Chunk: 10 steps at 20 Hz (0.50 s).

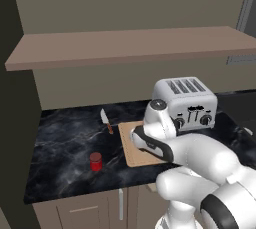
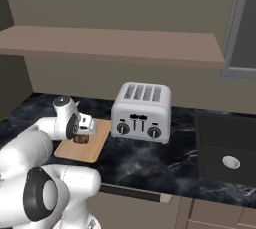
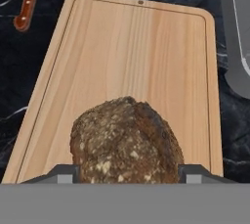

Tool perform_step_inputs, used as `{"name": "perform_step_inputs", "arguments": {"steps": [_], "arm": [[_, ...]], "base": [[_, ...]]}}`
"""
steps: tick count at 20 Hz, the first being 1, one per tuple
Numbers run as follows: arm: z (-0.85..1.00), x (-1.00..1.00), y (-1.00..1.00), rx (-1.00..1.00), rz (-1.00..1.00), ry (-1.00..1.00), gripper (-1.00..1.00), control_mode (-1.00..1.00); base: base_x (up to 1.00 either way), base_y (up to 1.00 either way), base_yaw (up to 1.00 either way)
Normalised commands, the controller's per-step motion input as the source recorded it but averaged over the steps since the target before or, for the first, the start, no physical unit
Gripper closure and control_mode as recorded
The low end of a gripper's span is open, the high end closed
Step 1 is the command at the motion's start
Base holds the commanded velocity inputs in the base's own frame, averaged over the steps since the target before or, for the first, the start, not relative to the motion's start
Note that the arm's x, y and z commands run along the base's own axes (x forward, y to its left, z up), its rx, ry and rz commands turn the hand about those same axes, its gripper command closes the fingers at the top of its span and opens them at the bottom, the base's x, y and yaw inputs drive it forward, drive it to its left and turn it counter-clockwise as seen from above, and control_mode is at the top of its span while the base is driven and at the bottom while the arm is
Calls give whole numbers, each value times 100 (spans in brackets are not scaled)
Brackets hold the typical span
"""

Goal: Pick the bread, place it on the cutting board, pick the jam, place it on the counter, and close the cabinet.

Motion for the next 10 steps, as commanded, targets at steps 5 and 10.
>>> {"name": "perform_step_inputs", "arguments": {"steps": [5,10], "arm": [[-32,0,0,0,0,0,100,-100],[-29,0,0,0,0,0,100,-100]], "base": [[0,0,0],[0,0,0]]}}
